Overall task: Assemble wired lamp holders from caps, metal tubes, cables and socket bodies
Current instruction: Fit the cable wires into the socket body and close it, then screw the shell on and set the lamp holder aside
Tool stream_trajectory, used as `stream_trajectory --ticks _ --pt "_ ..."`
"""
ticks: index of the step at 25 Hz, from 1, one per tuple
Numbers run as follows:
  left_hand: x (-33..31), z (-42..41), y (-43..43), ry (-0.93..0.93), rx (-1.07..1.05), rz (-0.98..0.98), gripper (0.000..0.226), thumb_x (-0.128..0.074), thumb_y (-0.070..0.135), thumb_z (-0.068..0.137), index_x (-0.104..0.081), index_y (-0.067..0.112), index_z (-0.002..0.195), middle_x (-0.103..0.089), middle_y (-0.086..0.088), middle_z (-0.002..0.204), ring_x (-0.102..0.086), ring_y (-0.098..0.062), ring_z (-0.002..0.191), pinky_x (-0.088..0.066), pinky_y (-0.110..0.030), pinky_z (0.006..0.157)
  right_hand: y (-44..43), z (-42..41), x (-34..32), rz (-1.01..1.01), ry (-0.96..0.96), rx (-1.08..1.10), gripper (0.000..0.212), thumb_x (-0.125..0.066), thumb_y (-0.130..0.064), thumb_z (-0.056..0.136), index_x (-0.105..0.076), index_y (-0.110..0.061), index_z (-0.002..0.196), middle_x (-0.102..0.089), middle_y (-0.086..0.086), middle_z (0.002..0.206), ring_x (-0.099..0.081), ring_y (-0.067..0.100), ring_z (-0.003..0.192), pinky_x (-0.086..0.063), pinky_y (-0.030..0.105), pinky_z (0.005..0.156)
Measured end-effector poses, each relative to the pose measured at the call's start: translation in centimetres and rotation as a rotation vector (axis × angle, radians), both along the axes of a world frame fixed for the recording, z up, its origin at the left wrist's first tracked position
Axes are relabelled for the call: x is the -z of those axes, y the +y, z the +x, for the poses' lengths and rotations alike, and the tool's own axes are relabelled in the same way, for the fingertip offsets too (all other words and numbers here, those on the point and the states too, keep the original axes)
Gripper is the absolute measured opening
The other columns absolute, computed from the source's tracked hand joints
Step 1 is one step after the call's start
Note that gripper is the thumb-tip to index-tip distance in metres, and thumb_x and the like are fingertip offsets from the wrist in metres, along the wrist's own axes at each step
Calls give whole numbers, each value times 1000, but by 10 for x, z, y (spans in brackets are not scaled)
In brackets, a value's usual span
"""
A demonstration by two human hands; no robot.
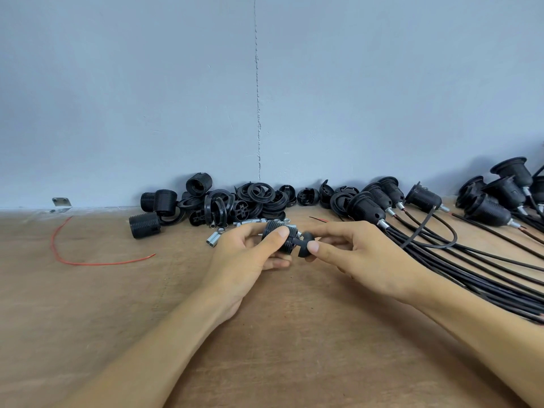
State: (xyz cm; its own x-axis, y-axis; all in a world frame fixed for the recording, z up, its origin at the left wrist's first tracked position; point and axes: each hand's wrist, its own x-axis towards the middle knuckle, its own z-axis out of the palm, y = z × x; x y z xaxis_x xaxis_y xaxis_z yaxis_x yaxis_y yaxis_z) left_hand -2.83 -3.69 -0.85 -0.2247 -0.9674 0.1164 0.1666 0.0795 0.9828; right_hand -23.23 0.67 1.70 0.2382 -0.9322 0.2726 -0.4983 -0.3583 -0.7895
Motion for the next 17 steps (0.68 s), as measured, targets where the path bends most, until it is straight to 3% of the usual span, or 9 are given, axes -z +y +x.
stream_trajectory --ticks 3,7,13,15,17 --pt "2 -2 2 -61 -37 -44 26 -75 20 91 -70 8 113 -78 -11 93 -76 -25 76 -63 -36 76 0 -1 6 -51 17 3 28 -64 -26 98 -69 -40 123 -76 -14 96 -71 5 85 -47 9 70" --pt "1 -2 5 -57 -43 -55 31 -77 18 88 -68 9 116 -79 -8 96 -77 -27 80 -63 -36 77 0 -2 12 -102 21 43 31 -66 -33 96 -66 -54 119 -71 -16 86 -44 4 56 -37 9 54" --pt "4 -4 7 -73 1 -57 27 -71 16 95 -66 12 121 -77 -7 109 -77 -21 91 -62 -36 84 2 1 16 -170 99 108 32 -68 -36 93 -67 -50 121 -70 -14 83 -37 8 54 -38 19 55" --pt "5 -8 9 -219 -39 -132 22 -68 33 96 -68 22 114 -76 3 106 -75 -14 95 -60 -39 90 3 5 17 -194 113 139 30 -70 -34 92 -69 -45 119 -70 -16 82 -37 5 53 -39 19 56" --pt "3 -11 15 -389 -95 -212 37 -64 60 82 -65 32 105 -75 13 97 -70 -4 93 -56 -36 89 5 10 19 -225 129 176 25 -71 -32 91 -72 -41 114 -67 -24 79 -38 5 50 -35 13 54"
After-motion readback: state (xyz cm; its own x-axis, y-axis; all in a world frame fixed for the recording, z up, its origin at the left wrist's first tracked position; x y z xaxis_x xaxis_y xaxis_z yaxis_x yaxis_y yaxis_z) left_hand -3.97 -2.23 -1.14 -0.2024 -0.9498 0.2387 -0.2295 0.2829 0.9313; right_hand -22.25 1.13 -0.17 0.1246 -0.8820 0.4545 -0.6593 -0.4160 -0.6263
